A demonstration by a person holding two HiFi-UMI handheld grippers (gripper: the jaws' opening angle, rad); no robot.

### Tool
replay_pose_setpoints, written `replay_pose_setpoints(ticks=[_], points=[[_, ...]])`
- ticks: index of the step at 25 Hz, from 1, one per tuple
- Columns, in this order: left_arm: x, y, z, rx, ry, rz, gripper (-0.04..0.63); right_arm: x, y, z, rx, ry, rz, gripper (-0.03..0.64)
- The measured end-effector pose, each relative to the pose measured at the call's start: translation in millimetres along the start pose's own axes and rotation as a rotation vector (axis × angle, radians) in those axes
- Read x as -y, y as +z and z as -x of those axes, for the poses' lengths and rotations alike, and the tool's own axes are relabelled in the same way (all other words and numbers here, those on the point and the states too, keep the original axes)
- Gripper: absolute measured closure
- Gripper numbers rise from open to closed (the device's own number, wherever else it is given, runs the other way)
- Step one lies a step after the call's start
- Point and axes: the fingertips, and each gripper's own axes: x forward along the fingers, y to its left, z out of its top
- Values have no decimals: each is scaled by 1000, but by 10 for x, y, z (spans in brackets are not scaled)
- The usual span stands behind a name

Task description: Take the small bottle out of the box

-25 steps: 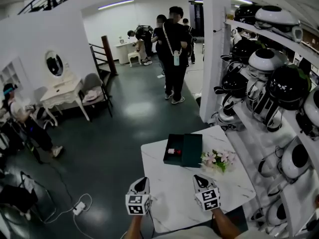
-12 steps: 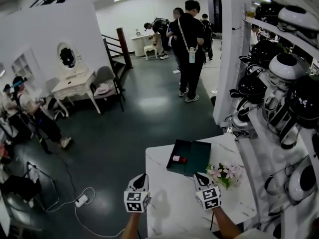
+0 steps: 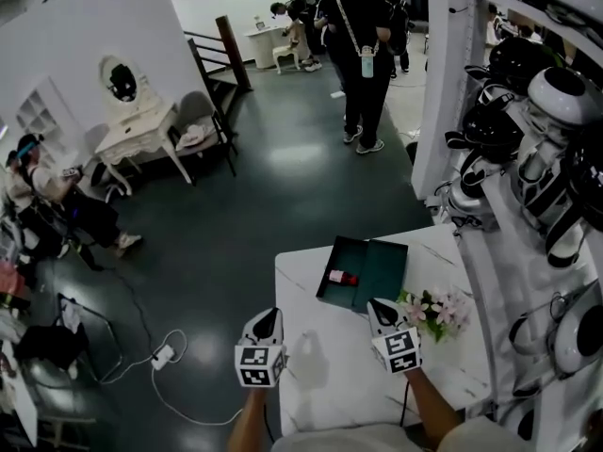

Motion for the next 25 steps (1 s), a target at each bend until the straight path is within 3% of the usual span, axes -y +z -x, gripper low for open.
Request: replay_pose_setpoints(ticks=[11,25], points=[[75,-215,-476,-43,-93,21,577,-15,-193,-323,-77,7,-9,597],[-210,-493,-1086,-83,-202,55,577,-75,-377,-942,-182,-37,38,597]])
